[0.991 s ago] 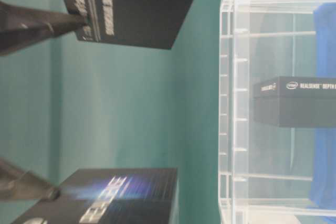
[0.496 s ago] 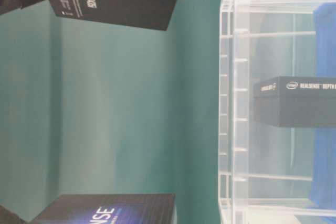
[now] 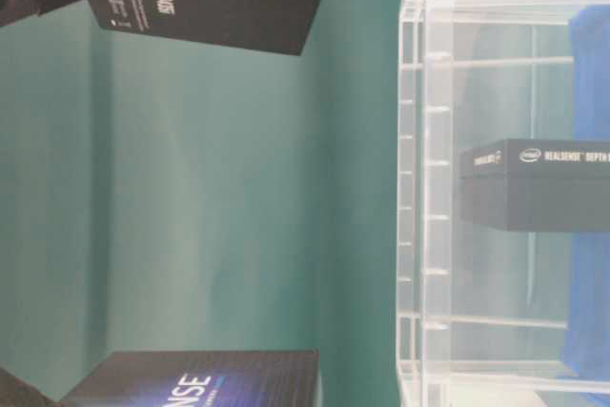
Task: Take the box out of the case with both arms.
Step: 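Carry both boxes forward over the table in front of the case, then lower both boxes onto the tablecloth and open both grippers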
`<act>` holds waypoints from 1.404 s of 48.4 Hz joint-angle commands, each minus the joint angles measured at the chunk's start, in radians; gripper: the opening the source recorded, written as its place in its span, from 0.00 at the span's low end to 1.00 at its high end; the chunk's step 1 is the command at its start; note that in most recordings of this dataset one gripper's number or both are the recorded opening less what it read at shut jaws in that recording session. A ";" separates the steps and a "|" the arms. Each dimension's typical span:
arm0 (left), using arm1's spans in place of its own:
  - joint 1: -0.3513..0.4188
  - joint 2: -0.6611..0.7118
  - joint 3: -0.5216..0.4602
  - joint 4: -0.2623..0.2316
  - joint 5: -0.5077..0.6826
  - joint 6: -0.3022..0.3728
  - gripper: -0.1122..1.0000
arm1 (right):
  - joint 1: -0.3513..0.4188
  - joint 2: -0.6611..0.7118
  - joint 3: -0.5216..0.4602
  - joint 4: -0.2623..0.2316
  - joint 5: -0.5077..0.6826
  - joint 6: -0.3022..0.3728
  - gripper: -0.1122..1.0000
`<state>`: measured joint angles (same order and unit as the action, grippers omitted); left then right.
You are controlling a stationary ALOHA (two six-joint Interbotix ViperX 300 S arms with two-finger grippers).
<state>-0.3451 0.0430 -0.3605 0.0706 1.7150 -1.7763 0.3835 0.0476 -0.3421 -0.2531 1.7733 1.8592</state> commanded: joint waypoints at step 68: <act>0.003 -0.034 0.138 0.014 -0.089 -0.005 0.67 | -0.009 0.048 0.034 0.014 -0.057 -0.005 0.69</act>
<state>-0.3436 0.0430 -0.2393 0.0782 1.6598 -1.7779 0.3820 0.1058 -0.3129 -0.2424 1.7441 1.8546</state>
